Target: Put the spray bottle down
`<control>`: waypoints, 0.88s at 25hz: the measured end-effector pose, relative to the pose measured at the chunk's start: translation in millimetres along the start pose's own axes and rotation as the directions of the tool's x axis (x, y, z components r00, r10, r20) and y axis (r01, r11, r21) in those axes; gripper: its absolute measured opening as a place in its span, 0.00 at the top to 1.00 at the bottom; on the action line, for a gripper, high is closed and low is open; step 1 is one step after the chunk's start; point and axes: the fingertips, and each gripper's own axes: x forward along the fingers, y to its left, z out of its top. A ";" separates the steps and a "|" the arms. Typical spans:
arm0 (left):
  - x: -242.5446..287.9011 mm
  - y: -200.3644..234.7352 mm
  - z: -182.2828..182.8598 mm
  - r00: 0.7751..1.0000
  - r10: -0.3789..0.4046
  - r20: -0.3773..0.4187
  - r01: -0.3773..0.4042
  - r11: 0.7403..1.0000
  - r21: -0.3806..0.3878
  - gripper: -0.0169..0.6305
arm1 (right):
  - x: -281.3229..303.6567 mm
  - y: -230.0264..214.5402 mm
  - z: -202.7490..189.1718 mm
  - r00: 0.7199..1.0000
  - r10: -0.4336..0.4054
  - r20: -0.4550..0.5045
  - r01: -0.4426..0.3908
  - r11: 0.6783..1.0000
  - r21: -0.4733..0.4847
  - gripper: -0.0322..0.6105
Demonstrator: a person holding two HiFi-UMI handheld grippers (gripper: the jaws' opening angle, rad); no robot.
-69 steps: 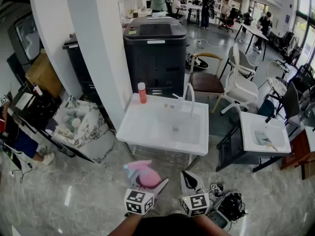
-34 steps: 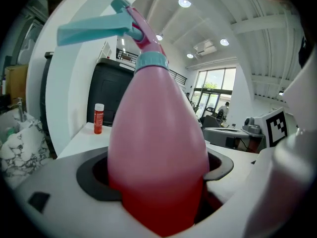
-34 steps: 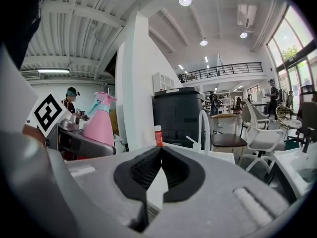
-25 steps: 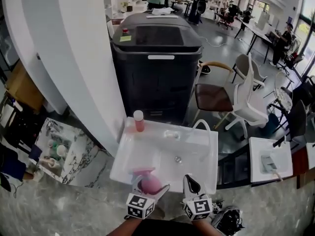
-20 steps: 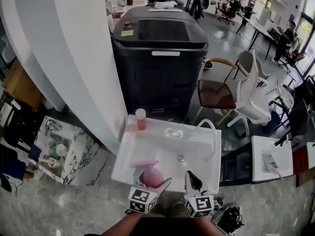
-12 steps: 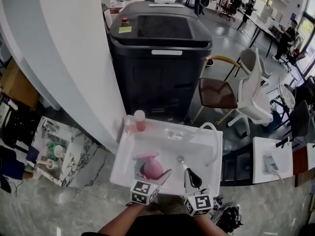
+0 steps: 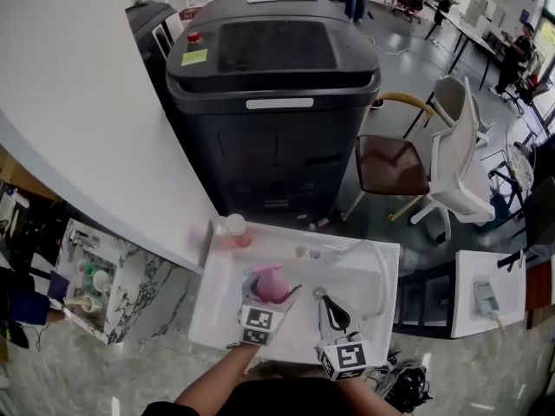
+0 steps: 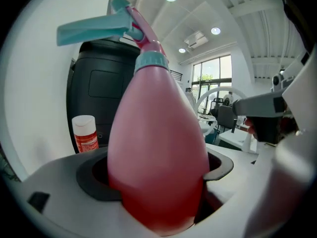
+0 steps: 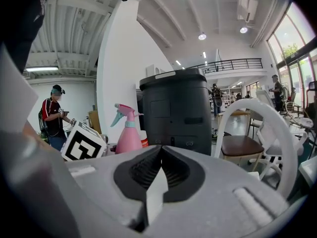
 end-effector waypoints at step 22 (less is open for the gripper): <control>182.4 95.3 -61.7 0.981 0.194 0.032 -0.195 0.980 0.035 0.27 | 99.4 -55.2 -43.4 0.986 0.089 -0.139 -0.092 0.996 -0.009 0.95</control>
